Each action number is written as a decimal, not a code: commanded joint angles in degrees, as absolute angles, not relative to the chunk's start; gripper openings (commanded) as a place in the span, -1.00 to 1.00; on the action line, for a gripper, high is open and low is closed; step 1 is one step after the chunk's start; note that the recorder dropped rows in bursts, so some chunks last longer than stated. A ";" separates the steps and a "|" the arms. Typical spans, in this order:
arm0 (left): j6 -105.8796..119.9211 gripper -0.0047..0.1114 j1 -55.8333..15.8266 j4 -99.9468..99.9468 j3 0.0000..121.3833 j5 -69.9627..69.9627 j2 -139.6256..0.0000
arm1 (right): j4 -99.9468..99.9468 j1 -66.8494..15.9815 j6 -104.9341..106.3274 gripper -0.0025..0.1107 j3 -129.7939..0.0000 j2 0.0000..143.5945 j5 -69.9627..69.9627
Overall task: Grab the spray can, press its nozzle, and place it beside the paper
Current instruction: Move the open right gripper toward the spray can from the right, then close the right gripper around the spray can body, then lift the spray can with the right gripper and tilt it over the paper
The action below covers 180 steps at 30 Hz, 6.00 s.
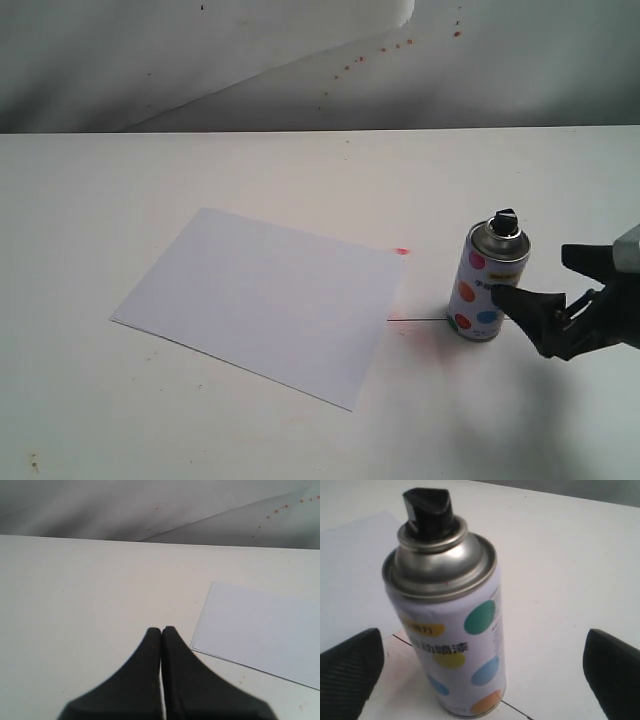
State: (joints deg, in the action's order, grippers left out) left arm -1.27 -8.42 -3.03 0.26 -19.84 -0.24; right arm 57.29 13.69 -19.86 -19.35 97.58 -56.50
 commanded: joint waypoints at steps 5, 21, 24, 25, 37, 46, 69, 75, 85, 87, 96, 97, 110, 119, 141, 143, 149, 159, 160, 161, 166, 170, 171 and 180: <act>-1.21 -0.92 -8.25 -3.50 0.00 -19.55 0.00 | 59.84 14.17 -15.67 0.90 -20.46 103.66 -62.71; -1.21 -0.92 -8.25 -3.50 0.00 -19.55 0.00 | 72.94 14.17 -21.66 0.90 -33.06 110.21 -62.82; -1.21 -0.92 -8.25 -3.50 0.00 -19.55 0.00 | 74.86 14.17 -21.66 0.90 -35.33 111.23 -63.22; -1.21 -0.92 -8.25 -3.50 0.00 -19.55 0.00 | 76.14 14.17 -21.66 0.90 -36.12 111.74 -63.56; -1.21 -0.92 -8.25 -3.50 0.00 -19.55 0.00 | 78.39 13.96 -23.19 0.90 -38.14 116.07 -67.85; -1.21 -0.92 -8.25 -3.50 0.00 -19.55 0.00 | 76.03 13.04 -20.53 0.90 -38.14 117.08 -68.03; -1.21 -0.92 -8.25 -3.50 0.00 -19.55 0.00 | 75.59 8.61 -24.44 0.90 -40.11 120.34 -68.77; -1.21 -0.92 -8.25 -3.50 0.00 -19.55 0.00 | 77.49 8.61 -24.42 0.90 -40.11 120.34 -68.77; -1.21 -0.92 -8.25 -3.50 0.00 -19.55 0.00 | 78.52 8.74 -26.05 0.90 -40.11 120.34 -67.84; -1.21 -0.92 -8.25 -3.50 0.00 -19.55 0.00 | 79.60 8.74 -26.40 0.90 -40.11 120.34 -67.84; -1.21 -0.92 -8.25 -3.50 0.00 -19.55 0.00 | 80.69 8.74 -27.36 0.90 -40.11 120.34 -67.84; -1.21 -0.92 -8.25 -3.50 0.00 -19.55 0.00 | 80.69 8.74 -27.36 0.90 -40.11 120.34 -67.84; -1.21 -0.92 -8.25 -3.50 0.00 -19.55 0.00 | 80.34 8.74 -29.10 0.90 -40.11 120.34 -67.84; -1.21 -0.92 -8.25 -3.50 0.00 -19.55 0.00 | 77.17 8.74 -29.37 0.88 -40.11 120.34 -61.89; -1.21 -0.92 -8.25 -3.50 0.00 -19.55 0.00 | 76.25 8.74 -30.70 -0.96 -40.11 120.23 -66.16; -1.21 -0.92 -8.25 -3.50 0.00 -19.55 0.00 | 74.35 8.74 -32.18 -0.96 -40.11 119.76 -65.70; -1.21 -0.92 -8.25 -3.50 0.00 -19.55 0.00 | 73.52 8.38 -36.50 -0.96 -40.11 110.94 -51.80; -1.21 -0.92 -8.25 -3.50 0.00 -19.55 0.00 | 73.90 -2.26 -43.77 -0.96 -43.37 94.22 -25.54; -1.21 -0.92 -8.25 -3.50 0.00 -19.55 0.00 | 75.76 -3.81 -45.57 -0.96 -44.27 94.09 -22.86; -1.21 -0.92 -8.25 -3.50 0.00 -19.55 0.00 | 78.33 -5.83 -47.75 -0.96 -45.39 94.09 -19.66; -1.21 -0.92 -8.25 -3.50 0.00 -19.55 0.00 | 91.42 -15.61 -55.03 -0.96 -47.81 94.43 -7.98; -1.21 -0.92 -8.25 -3.50 0.00 -19.55 0.00 | 92.12 -20.79 -55.04 -0.96 -48.54 94.53 0.00; -1.21 -0.92 -8.25 -3.50 0.00 -19.55 0.00 | 92.12 -21.71 -55.04 -0.96 -48.80 94.65 1.31; -1.21 -0.92 -8.25 -3.50 0.00 -19.55 0.00 | 92.51 -29.55 -54.30 -0.96 -50.83 99.19 14.06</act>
State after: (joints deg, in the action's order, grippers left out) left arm -1.27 -8.42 -3.03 0.26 -19.84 -0.24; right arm 91.92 -27.33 -54.75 -49.54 98.28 9.16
